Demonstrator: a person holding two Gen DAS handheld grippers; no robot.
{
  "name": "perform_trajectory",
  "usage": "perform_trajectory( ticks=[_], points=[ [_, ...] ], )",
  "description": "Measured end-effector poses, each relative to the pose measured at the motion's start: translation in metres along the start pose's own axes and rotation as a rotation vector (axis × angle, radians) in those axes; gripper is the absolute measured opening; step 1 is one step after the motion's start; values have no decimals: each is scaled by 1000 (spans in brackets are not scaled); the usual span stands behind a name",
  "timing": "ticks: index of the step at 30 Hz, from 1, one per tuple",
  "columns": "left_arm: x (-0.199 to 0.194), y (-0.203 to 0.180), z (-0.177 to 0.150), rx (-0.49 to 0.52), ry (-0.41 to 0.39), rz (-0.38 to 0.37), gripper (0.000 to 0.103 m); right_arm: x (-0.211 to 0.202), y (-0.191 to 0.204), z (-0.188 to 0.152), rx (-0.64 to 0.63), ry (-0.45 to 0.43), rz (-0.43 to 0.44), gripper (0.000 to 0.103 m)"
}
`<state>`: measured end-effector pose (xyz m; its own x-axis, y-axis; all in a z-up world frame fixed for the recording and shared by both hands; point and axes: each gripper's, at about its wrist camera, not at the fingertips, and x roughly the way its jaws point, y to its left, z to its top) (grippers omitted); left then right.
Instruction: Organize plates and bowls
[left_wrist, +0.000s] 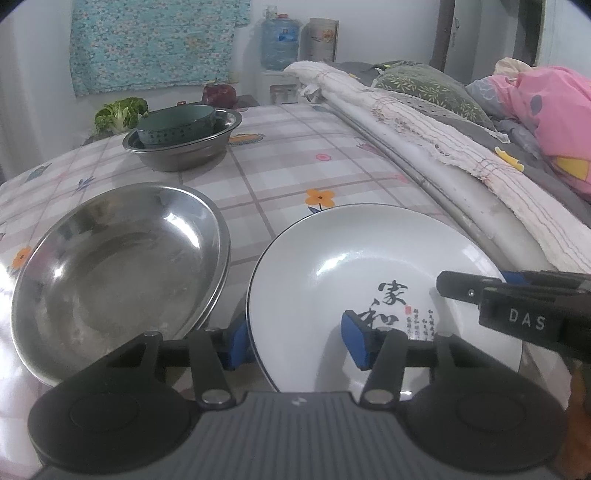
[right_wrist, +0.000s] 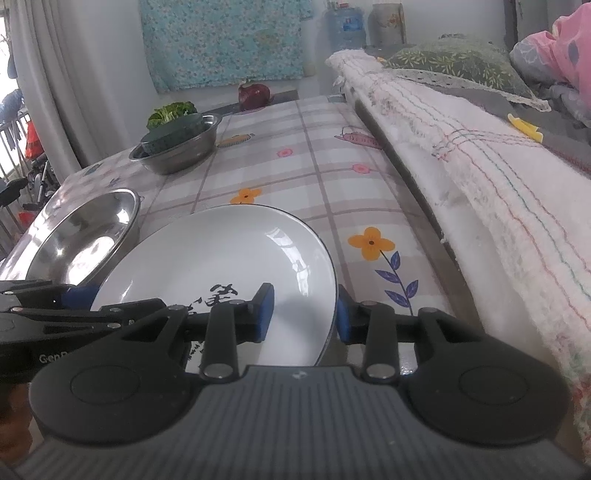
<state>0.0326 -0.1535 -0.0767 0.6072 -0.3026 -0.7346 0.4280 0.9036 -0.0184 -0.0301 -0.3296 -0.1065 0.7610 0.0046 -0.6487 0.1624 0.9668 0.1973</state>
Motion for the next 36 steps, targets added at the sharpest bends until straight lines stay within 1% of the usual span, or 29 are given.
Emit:
perform_trajectory(
  ticks=[17,25,36],
  points=[
    [-17,1,9,7,-55,-10,53,-13,-1,4,21,-25,-4,34],
    [-21,2,13,3,-63,-9,53,-18,0,9,27,-35,-2,34],
    [-30,7,23,-23,-95,-6,53,-22,4,24,38,-48,12,34]
  ],
)
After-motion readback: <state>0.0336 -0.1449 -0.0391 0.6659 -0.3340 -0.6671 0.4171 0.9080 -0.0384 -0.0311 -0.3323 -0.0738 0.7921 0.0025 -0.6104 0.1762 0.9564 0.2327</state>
